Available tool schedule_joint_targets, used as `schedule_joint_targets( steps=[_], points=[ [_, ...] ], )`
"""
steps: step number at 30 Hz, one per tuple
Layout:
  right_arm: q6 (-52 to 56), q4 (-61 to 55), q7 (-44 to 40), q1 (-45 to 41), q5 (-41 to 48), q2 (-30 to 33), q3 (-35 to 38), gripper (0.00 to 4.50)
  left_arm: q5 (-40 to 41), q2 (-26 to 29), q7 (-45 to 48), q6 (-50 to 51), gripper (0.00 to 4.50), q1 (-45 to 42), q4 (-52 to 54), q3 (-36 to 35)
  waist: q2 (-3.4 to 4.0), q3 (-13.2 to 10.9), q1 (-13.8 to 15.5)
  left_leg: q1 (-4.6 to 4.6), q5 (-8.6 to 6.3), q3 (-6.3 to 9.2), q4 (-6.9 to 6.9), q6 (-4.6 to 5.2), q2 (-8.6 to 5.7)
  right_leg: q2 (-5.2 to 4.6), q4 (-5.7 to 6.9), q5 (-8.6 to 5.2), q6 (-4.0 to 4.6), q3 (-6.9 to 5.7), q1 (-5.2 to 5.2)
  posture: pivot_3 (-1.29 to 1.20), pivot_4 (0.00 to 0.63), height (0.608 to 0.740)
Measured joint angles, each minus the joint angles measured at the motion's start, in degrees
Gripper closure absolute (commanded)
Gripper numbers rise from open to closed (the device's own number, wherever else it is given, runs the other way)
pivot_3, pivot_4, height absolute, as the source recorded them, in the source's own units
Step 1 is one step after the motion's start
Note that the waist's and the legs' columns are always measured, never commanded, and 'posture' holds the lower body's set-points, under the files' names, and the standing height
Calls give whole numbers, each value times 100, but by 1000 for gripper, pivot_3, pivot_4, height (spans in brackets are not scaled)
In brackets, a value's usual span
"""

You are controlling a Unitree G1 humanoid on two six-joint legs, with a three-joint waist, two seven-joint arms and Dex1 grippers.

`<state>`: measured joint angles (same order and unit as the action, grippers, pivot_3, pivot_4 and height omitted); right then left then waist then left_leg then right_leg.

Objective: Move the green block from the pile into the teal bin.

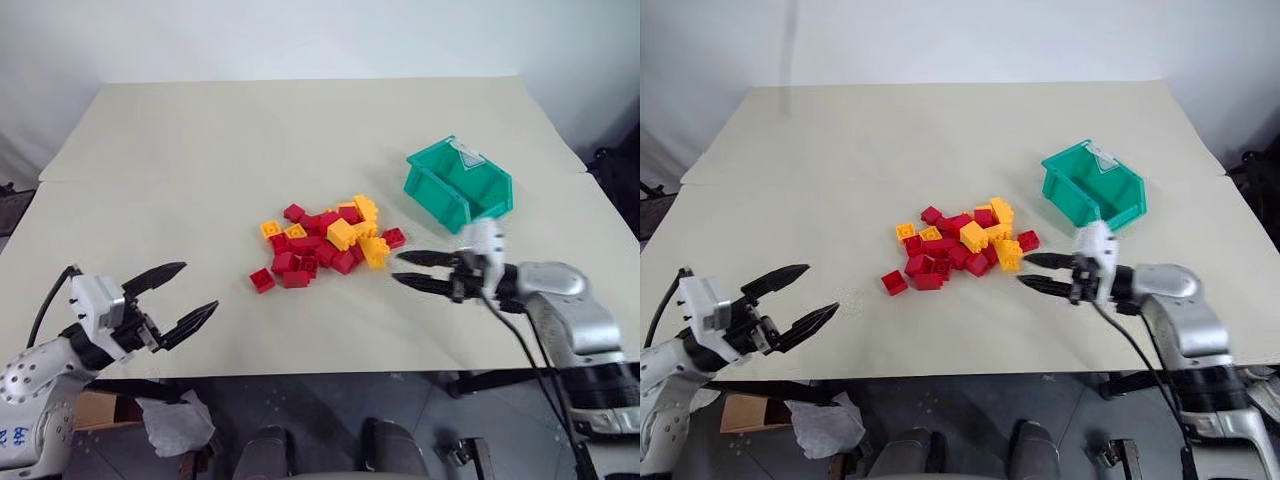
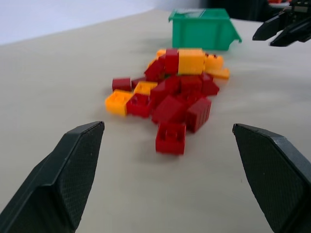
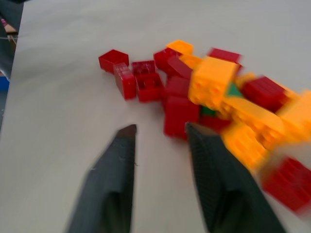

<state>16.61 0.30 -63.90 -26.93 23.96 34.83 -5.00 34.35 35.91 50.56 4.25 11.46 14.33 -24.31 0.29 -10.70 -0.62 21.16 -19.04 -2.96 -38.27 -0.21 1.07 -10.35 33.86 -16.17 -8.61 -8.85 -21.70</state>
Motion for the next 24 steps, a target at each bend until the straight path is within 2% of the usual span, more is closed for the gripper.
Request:
schedule_joint_targets(
  steps=[2,3,7,10,19,24],
  points=[
    [247,148,345,-480,-306,-562,-467,4331,-124,-119,-29,-140,0,201,-113,-36,2,-1,-14,3,0,-2,-1,-1,2,1,7,0,1,1,-9,0,150,740],
    [296,195,439,-601,-373,-685,-575,4426,-152,-155,-47,-149,0,214,-133,-30,2,-1,-13,7,0,-1,-2,-1,2,2,10,-1,1,2,-13,0,150,740],
    [330,795,826,-1239,-848,-1243,-921,4426,-234,-344,-242,-210,0,291,-114,-43,-3,2,84,14,-1,5,-6,1,-4,-3,12,0,0,-1,-15,0,150,740],
    [83,1638,1212,-1695,-1275,-1558,-1036,4426,-299,-420,-336,-254,0,286,-22,-3,-5,3,50,14,-1,3,-4,0,-4,-3,13,0,0,-1,-17,0,150,740],
    [-1405,4602,2138,-3049,-2136,-1775,-803,4426,-356,-486,-494,-303,0,60,85,122,-4,2,-103,13,0,-4,8,-2,-2,-1,20,0,0,0,-27,0,150,740],
    [-1919,5302,2092,-3354,-2311,-2082,-761,4426,-364,-550,-527,-298,0,-176,88,339,-4,2,-182,12,1,-5,14,-5,3,2,21,0,0,0,-30,0,150,740]
  ],
)
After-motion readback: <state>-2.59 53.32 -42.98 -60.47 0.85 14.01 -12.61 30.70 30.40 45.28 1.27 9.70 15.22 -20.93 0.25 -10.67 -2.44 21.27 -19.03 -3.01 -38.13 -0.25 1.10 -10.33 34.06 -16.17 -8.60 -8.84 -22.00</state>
